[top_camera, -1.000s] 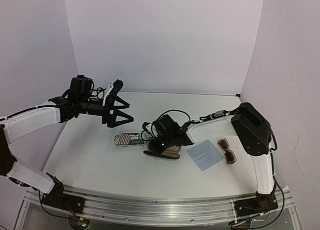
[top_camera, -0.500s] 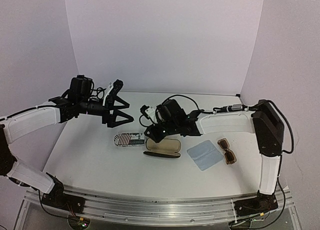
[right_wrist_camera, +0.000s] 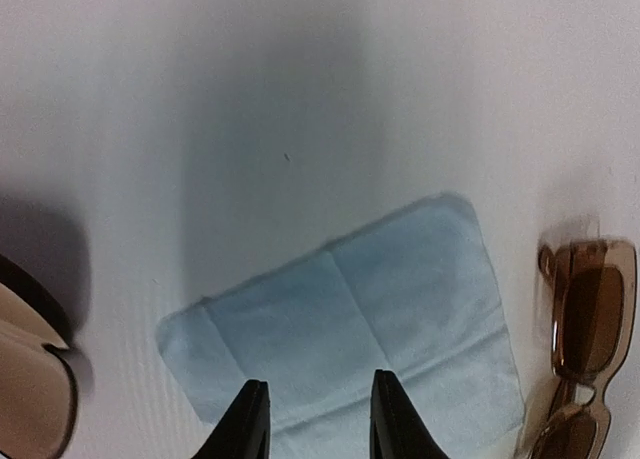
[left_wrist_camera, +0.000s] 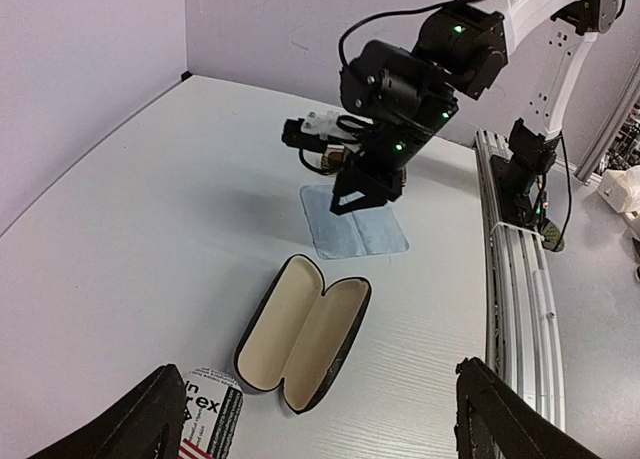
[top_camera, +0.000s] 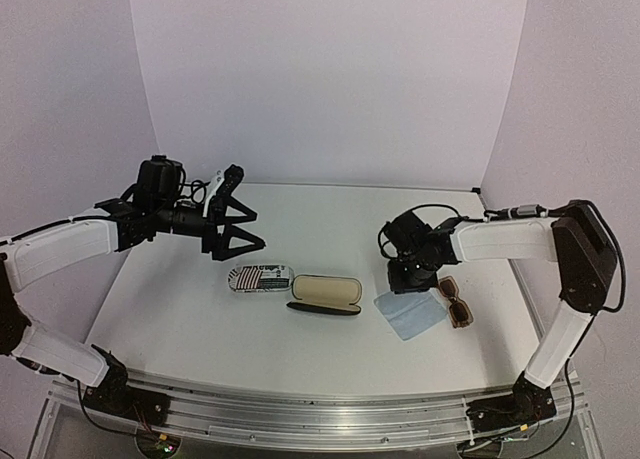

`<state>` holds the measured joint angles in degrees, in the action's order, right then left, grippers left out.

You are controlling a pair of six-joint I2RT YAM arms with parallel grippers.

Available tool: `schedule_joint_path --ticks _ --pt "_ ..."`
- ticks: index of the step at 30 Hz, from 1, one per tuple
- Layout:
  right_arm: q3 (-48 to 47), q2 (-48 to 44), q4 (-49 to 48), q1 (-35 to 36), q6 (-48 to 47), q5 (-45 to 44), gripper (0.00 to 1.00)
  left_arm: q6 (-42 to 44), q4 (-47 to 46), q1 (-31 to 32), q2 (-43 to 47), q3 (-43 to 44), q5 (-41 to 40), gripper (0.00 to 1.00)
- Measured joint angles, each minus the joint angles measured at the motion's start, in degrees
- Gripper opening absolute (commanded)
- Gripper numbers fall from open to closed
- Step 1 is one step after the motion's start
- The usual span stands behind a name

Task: Organize the sunglasses
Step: Adjust the sunglasses case at the center of the board, then adjust the glasses cleaning cloth at the center of the board.

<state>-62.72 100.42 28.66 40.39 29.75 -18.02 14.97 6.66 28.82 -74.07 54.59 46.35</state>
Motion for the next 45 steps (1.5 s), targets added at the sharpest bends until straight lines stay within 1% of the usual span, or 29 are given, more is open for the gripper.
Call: schedule_joint_path --ticks 4,6,10,15,21,23,28,30,33,36,40,42,44,45 --pt "4.69 -1.97 4.73 0.89 5.98 0.32 0.05 -0.04 -0.7 0.0 0.11 -0.11 0.02 0.87" --pt "6.61 -3.69 6.2 0.9 7.82 0.76 0.0 -0.14 -1.04 0.0 0.19 -0.45 0.09 0.87" --pt "9.11 -5.53 7.35 0.82 9.97 2.56 0.0 -0.47 -1.39 0.0 0.18 -1.07 0.42 0.87" --pt "11.0 -4.1 4.13 0.82 8.93 6.44 0.0 -0.98 -2.76 0.0 0.18 -1.11 0.66 0.87" --pt "10.63 -3.02 1.86 2.18 8.55 7.49 0.0 -1.01 -2.82 0.0 0.18 -1.11 0.99 0.87" --pt "10.72 -3.02 0.48 4.74 10.24 8.02 0.0 -0.9 -2.81 0.0 0.2 -1.23 1.11 0.87" --pt "10.69 -2.59 -3.21 14.48 16.76 12.91 0.0 0.69 -3.16 0.0 0.25 -2.86 1.97 0.87" --pt "10.11 -1.98 -4.1 18.34 19.34 14.96 0.0 2.34 -3.11 0.0 0.25 -3.64 2.63 0.87" --pt "9.28 -1.04 -5.06 22.35 21.91 17.56 0.0 5.46 -2.55 0.41 0.25 -4.47 3.55 0.86" --pt "8.6 -0.25 -5.77 25.37 23.38 19.56 0.0 9.57 -1.73 2.09 0.25 -5.02 4.3 0.85" --pt "8.2 0.31 -6.66 28.47 23.9 21.86 0.0 14.2 -0.43 6.59 0.27 -6.51 4.61 0.84" --pt "7.46 0.88 -6.72 29.47 23.59 23.06 0.0 16.62 0.34 9.02 0.29 -7.69 4.66 0.81" --pt "6.83 1.16 -6.72 29.99 22.99 24.02 0.01 18.39 1.22 10.96 0.22 -8.75 4.79 0.74" --pt "6.6 1.07 -6.68 30.27 22.54 24.19 0.04 19.58 1.77 11.89 0.05 -9.09 4.81 0.7"
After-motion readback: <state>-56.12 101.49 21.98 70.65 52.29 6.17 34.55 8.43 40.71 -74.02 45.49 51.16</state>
